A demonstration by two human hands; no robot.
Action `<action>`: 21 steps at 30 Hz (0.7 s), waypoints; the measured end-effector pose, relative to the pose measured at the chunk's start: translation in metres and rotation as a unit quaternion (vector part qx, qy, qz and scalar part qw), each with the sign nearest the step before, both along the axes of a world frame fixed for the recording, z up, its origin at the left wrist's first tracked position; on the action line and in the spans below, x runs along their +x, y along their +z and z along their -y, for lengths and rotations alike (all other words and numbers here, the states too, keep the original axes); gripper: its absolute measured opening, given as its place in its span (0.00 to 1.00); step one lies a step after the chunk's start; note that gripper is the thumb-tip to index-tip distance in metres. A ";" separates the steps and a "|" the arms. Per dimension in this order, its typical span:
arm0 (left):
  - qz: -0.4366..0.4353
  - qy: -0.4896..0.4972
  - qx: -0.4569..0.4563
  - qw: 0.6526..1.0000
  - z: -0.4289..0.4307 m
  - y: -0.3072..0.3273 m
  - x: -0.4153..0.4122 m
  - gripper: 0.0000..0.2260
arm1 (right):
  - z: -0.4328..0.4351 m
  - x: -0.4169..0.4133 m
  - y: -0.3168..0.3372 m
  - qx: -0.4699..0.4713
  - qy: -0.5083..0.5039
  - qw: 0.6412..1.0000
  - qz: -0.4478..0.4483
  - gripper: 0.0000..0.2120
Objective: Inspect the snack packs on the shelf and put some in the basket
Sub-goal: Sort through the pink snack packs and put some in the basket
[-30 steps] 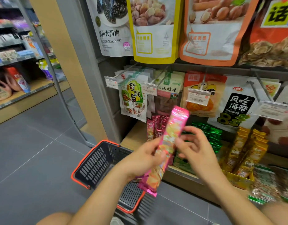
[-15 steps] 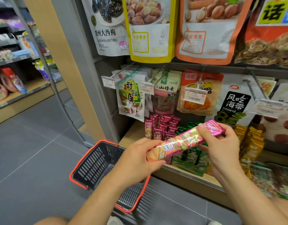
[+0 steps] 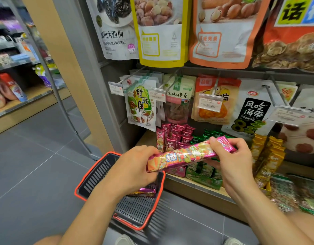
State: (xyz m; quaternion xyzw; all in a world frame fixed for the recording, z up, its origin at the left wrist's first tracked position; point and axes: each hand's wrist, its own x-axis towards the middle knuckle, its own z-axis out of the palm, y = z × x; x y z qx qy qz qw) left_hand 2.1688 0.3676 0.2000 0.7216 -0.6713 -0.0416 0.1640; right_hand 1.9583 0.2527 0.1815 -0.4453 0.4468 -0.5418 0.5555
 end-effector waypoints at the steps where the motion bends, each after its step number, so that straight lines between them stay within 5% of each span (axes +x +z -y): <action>1: 0.014 -0.002 -0.004 1.000 0.001 -0.001 -0.002 0.19 | -0.002 0.000 0.000 -0.007 0.005 1.000 -0.004 0.13; 6: 0.045 -0.029 -0.040 0.998 0.008 -0.008 -0.011 0.17 | -0.010 0.003 0.000 -0.035 0.024 0.999 -0.034 0.13; 11: -0.028 -0.067 -0.060 0.996 0.012 -0.012 -0.029 0.18 | -0.019 0.010 -0.001 -0.037 0.056 0.997 -0.035 0.10; 16: -0.117 -0.045 -0.058 0.990 0.015 -0.026 -0.041 0.14 | -0.018 0.010 0.001 0.009 0.208 0.978 0.002 0.09; 21: -0.235 0.006 -0.047 0.971 0.019 -0.034 -0.040 0.15 | -0.013 0.008 0.003 -0.044 0.278 0.959 -0.039 0.24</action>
